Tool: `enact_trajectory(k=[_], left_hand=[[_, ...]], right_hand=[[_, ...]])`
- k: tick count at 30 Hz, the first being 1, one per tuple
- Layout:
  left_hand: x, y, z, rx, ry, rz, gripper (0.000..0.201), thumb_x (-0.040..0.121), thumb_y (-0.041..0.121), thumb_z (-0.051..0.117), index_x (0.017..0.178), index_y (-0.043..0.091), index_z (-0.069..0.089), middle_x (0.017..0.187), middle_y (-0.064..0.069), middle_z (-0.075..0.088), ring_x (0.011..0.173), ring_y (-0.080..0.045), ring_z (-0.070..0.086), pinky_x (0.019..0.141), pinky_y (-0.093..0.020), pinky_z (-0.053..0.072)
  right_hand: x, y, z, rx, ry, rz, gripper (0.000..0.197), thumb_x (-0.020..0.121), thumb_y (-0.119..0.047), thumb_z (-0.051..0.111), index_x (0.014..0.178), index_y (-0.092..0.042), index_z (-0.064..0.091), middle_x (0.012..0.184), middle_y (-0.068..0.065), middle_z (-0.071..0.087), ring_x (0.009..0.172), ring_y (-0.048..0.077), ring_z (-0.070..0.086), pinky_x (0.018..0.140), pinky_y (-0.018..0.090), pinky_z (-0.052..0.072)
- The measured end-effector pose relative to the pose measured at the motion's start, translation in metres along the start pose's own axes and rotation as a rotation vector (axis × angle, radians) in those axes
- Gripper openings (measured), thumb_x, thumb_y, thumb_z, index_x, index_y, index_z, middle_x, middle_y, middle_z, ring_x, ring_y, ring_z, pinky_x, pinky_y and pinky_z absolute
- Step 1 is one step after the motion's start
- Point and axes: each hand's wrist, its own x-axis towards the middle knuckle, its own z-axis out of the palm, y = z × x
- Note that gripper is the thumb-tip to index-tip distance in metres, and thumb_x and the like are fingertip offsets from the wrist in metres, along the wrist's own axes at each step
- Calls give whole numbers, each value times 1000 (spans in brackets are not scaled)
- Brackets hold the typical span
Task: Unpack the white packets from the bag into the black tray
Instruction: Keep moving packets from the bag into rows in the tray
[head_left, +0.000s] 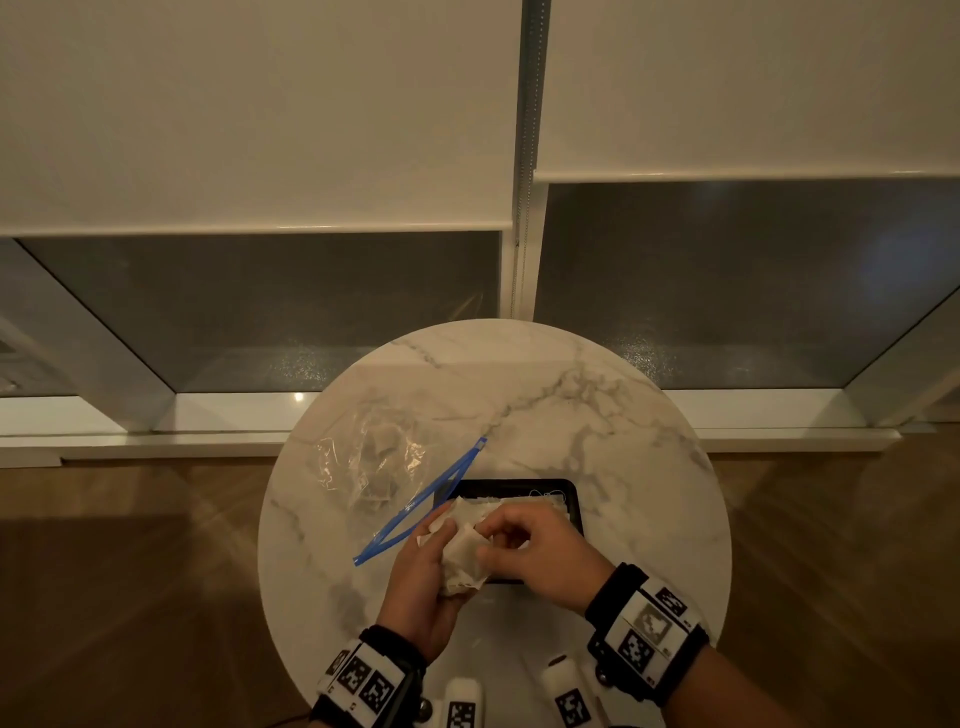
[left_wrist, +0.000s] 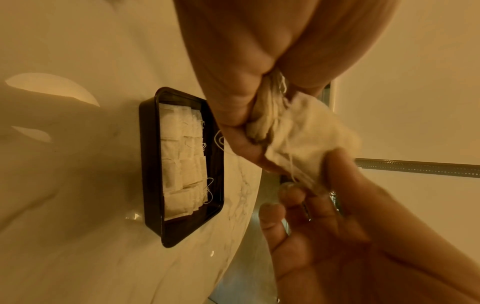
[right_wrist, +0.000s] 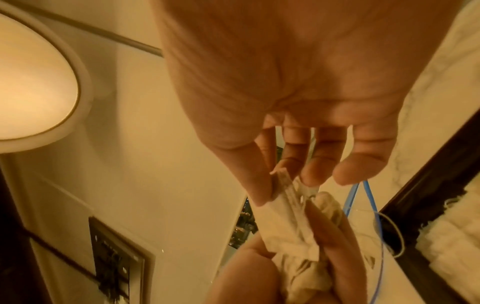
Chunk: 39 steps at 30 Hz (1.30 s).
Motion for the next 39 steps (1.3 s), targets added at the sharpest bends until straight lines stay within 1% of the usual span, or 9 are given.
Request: enact_trajectory(k=[3, 6, 8, 10, 14, 18, 28, 34, 39], left_hand=[[1, 4, -3, -42, 10, 23, 29, 103, 16, 49, 129, 14, 59, 117, -19, 71, 99, -34, 70, 73, -43, 58], [2, 9, -6, -94, 20, 27, 31, 103, 17, 49, 132, 13, 58, 120, -20, 70, 103, -35, 68, 81, -46, 56], [1, 13, -7, -126, 28, 29, 30, 102, 16, 49, 131, 12, 59, 119, -19, 70, 100, -34, 68, 73, -41, 57], [0, 17, -10, -170, 45, 18, 29, 101, 15, 51, 128, 13, 61, 116, -19, 71, 93, -30, 68, 62, -35, 58], [1, 21, -20, -217, 76, -7, 36, 96, 16, 59, 131, 6, 58, 110, -20, 69, 90, -29, 67, 61, -33, 60], [-2, 26, -24, -204, 55, -11, 38, 92, 20, 61, 129, 10, 57, 113, -21, 64, 92, -29, 64, 61, -33, 59], [-1, 28, -31, -182, 50, -17, 27, 97, 23, 58, 122, 14, 62, 107, -18, 65, 89, -28, 64, 57, -33, 59], [1, 23, -34, -183, 70, -29, 26, 98, 22, 56, 122, 14, 62, 112, -19, 65, 89, -29, 65, 57, -31, 59], [4, 21, -35, -185, 82, -42, 28, 98, 22, 57, 124, 14, 61, 117, -20, 63, 91, -29, 64, 56, -31, 58]], right_hand=[[-2, 1, -2, 231, 32, 74, 13, 80, -4, 74, 81, -15, 68, 78, 0, 68, 72, 9, 62, 66, 23, 51], [-2, 0, -4, 433, 75, 162, 15, 84, 3, 65, 82, -12, 64, 83, 7, 70, 72, 16, 64, 58, 29, 49], [-1, 0, -7, 574, 100, 192, 19, 84, 9, 61, 85, -10, 60, 84, 10, 69, 72, 20, 64, 54, 30, 48], [0, -2, -12, 701, 111, 194, 24, 82, 16, 57, 93, -6, 59, 90, 15, 68, 77, 26, 64, 58, 33, 51], [3, 5, -27, 766, 160, 216, 40, 80, 20, 48, 110, 0, 65, 96, 16, 67, 89, 32, 62, 74, 44, 53], [4, 23, -43, 777, 317, 275, 20, 87, 8, 52, 96, -2, 67, 91, 15, 65, 87, 28, 61, 79, 46, 49], [8, 81, -75, 80, 411, 339, 9, 85, -3, 66, 85, -13, 67, 80, 9, 69, 70, 18, 61, 54, 25, 48], [20, 125, -67, -187, 371, 386, 9, 84, -16, 67, 84, -25, 68, 83, 1, 68, 75, 18, 65, 65, 30, 56], [25, 135, -55, -333, 357, 418, 4, 86, -23, 67, 85, -27, 66, 86, -5, 67, 77, 7, 61, 60, 11, 43]])
